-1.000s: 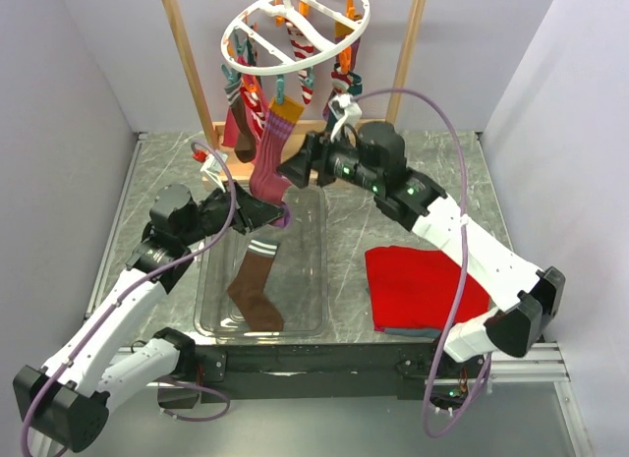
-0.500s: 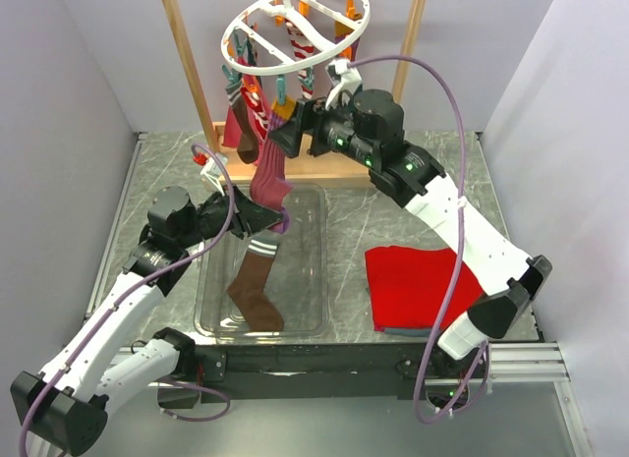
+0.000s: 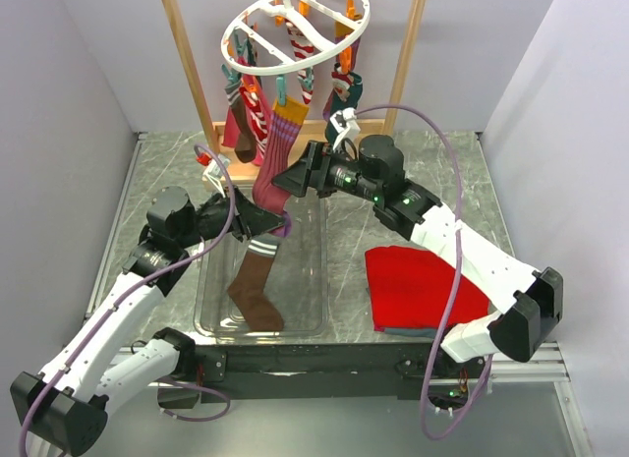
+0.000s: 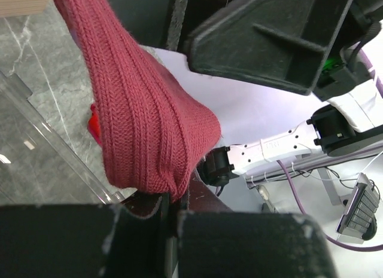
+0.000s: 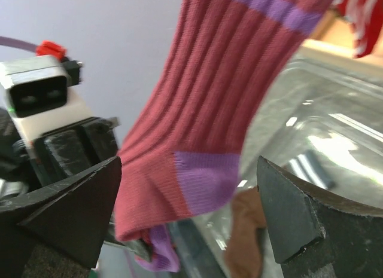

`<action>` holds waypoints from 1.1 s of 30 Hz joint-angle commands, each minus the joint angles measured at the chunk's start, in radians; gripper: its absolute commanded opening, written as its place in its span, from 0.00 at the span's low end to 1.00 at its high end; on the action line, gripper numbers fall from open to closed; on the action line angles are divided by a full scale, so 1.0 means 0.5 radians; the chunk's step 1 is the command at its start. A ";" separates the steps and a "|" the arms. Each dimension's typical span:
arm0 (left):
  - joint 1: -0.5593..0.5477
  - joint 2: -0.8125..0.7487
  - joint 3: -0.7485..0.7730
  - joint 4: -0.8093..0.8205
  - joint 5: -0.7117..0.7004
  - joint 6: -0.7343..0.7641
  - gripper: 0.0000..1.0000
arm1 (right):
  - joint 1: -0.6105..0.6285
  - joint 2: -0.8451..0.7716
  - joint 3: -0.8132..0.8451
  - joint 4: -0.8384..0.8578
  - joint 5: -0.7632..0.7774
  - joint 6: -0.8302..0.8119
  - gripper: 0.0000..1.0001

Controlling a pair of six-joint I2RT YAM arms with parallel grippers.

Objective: Remove the socks clipped to the hanger

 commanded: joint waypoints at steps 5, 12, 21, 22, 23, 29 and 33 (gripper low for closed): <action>-0.003 -0.059 0.064 0.059 0.105 -0.012 0.01 | -0.029 -0.003 -0.126 0.542 -0.157 0.263 1.00; -0.003 -0.093 0.061 0.013 0.117 -0.002 0.01 | -0.219 0.125 -0.016 0.674 -0.147 0.085 1.00; -0.003 -0.072 0.094 -0.046 0.130 0.034 0.01 | -0.360 0.435 0.208 1.049 -0.374 0.115 0.86; -0.003 -0.069 0.094 -0.046 0.133 0.034 0.01 | -0.360 0.457 0.221 1.079 -0.405 0.140 0.84; -0.003 -0.069 0.094 -0.043 0.136 0.041 0.01 | -0.357 0.484 0.224 1.149 -0.411 0.152 0.83; -0.003 -0.029 0.079 -0.064 0.136 0.068 0.01 | -0.379 0.561 0.297 1.202 -0.371 0.177 0.65; -0.003 -0.007 0.058 -0.159 0.062 0.105 0.13 | -0.394 0.604 0.365 1.218 -0.393 0.174 0.38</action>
